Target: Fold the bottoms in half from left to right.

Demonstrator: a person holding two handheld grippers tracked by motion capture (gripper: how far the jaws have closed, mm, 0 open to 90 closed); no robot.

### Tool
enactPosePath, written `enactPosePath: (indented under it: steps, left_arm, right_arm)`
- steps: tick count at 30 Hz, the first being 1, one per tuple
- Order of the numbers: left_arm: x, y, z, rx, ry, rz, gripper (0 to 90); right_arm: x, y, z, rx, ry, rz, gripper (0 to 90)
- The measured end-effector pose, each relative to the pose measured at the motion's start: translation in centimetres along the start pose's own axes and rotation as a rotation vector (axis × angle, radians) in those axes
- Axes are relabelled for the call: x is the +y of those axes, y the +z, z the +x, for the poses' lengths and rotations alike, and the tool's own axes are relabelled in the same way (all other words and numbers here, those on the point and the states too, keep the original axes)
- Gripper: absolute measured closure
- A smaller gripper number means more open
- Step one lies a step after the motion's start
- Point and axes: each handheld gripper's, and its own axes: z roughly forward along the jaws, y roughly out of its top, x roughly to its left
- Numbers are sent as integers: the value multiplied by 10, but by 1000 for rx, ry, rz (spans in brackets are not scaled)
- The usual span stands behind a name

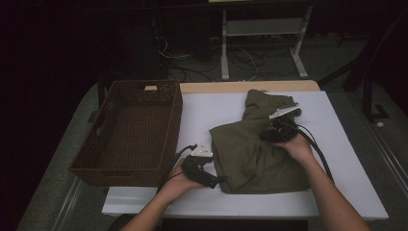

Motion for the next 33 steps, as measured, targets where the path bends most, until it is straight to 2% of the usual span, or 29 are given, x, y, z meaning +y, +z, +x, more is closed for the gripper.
enactPosePath:
  steps: [4,11,18,21,33]
  left_arm:
    - [0,0,1,2,1,1,126]
    - [0,0,1,4,-1,0,129]
    - [0,-1,1,1,3,-1,129]
    - [0,-1,1,4,3,-2,129]
    - [-1,0,1,6,0,3,130]
  right_arm:
    - [-1,1,1,-14,-29,16,852]
    - [1,-9,2,-18,-36,-21,865]
    - [-1,-36,3,-19,-30,-85,864]
    - [-6,-51,2,-13,-11,-119,865]
    - [-42,-100,8,-24,11,-179,865]
